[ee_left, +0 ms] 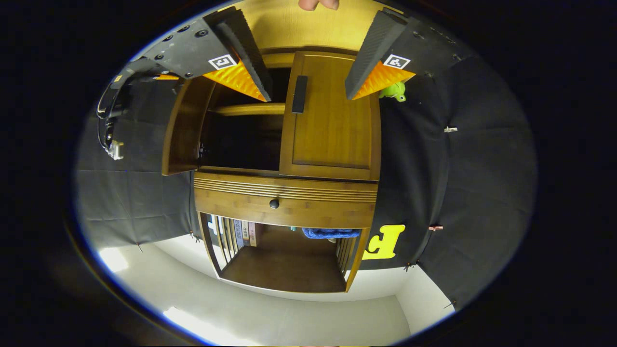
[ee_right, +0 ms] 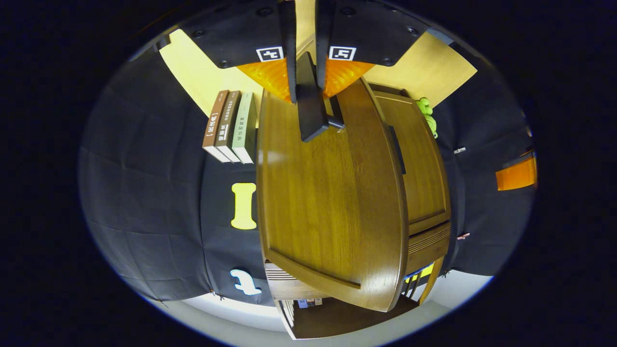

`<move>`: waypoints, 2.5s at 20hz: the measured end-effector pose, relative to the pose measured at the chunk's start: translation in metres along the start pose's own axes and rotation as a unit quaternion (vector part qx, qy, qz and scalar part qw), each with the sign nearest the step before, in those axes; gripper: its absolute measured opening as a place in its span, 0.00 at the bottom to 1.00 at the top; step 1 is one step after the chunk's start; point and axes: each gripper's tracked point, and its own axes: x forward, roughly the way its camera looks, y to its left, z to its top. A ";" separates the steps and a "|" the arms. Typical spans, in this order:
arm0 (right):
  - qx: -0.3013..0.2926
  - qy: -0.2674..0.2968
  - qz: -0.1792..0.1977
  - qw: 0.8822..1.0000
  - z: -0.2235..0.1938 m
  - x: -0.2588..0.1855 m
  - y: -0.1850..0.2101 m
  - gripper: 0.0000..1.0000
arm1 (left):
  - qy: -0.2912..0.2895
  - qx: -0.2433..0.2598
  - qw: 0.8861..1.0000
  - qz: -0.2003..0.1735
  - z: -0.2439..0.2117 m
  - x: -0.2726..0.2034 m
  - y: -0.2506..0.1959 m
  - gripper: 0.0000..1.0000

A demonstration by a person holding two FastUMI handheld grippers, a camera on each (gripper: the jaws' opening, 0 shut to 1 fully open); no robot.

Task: Open the right door of the double-door shoe cabinet with the right hand, and open the left door with the left hand.

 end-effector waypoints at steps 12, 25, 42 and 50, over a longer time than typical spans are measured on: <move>0.006 -0.011 -0.039 0.999 0.013 -0.029 -0.108 0.13 | -0.007 -0.002 1.000 0.004 0.008 0.055 -0.020 0.95; -0.022 -0.051 -0.108 0.993 0.037 -0.060 -0.145 0.19 | -0.003 0.023 1.000 -0.021 -0.015 0.086 -0.040 0.92; 0.013 -0.097 -0.056 0.994 0.086 -0.088 -0.046 0.98 | 0.025 0.028 0.999 0.000 -0.083 0.200 -0.015 0.89; 0.005 -0.079 -0.012 0.997 0.076 -0.065 -0.006 0.99 | 0.060 0.042 0.997 0.012 -0.122 0.247 -0.019 0.56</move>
